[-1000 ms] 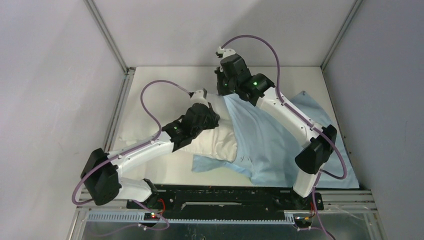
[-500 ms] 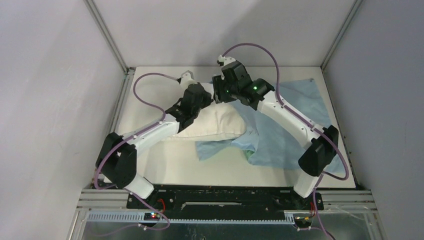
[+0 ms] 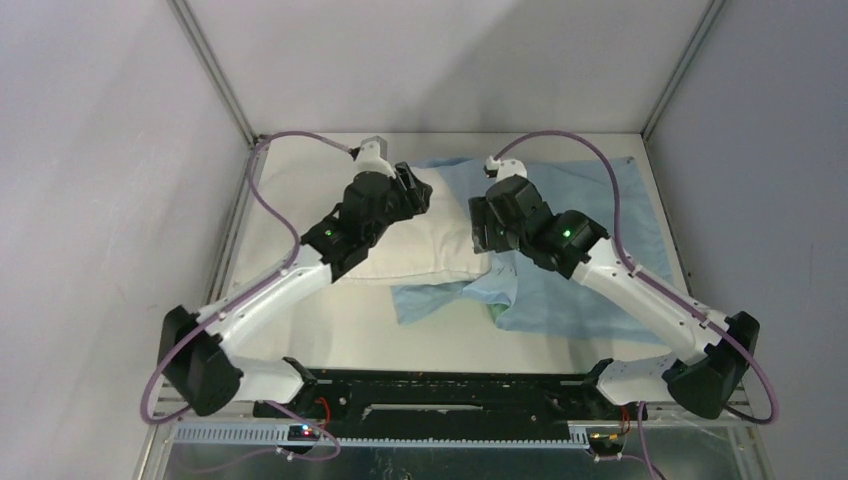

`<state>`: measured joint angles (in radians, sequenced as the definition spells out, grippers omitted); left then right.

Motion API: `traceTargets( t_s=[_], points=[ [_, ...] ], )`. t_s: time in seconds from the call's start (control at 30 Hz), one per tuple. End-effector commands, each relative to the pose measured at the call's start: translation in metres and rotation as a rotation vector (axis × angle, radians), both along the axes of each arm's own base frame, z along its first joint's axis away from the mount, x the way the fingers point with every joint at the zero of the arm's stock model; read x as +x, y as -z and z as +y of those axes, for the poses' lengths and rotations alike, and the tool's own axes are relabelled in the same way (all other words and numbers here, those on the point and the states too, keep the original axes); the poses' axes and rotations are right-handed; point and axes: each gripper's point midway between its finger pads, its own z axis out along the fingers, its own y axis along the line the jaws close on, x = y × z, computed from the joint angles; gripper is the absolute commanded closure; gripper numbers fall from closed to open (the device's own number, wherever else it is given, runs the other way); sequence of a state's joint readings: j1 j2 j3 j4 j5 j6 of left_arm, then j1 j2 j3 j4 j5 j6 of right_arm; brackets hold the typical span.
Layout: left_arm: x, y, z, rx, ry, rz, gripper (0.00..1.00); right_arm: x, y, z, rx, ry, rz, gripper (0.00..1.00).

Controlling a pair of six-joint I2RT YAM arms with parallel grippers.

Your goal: Put the pillow into the pillowcase

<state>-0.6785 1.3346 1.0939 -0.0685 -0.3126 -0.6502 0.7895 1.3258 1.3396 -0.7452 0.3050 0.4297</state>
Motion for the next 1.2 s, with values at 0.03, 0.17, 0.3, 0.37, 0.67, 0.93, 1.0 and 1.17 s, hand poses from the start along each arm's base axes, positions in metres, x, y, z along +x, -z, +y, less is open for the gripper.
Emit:
traceTargets(
  t_s=[0.03,0.17,0.3,0.37,0.67,0.93,1.0,1.17],
  points=[
    [-0.037,0.002,0.01,0.089,0.101,0.03,0.38,-0.013,0.019,-0.003,-0.05,0.025,0.005,0.34],
    [-0.051,0.004,0.022,0.138,0.116,0.043,0.3,-0.012,0.037,-0.011,-0.128,0.071,0.032,0.43],
    [-0.069,0.009,-0.007,0.129,0.279,0.061,0.29,-0.01,0.042,-0.02,-0.185,0.119,0.016,0.51],
    [-0.078,0.009,-0.03,0.075,0.366,0.06,0.31,-0.009,0.04,-0.024,-0.199,0.143,-0.001,0.52],
    [-0.089,0.015,-0.108,-0.061,0.594,0.059,0.56,-0.009,0.036,-0.026,-0.184,0.166,-0.01,0.8],
    [-0.089,0.033,-0.136,-0.165,0.651,0.069,0.71,-0.011,0.015,-0.019,-0.031,0.17,-0.037,1.0],
    [-0.084,0.04,-0.143,-0.184,0.647,0.074,0.76,-0.014,0.006,-0.017,0.036,0.171,-0.053,1.0],
    [-0.076,0.057,-0.159,-0.235,0.649,0.079,0.85,-0.024,-0.035,-0.012,0.202,0.142,-0.143,1.0]
  ],
)
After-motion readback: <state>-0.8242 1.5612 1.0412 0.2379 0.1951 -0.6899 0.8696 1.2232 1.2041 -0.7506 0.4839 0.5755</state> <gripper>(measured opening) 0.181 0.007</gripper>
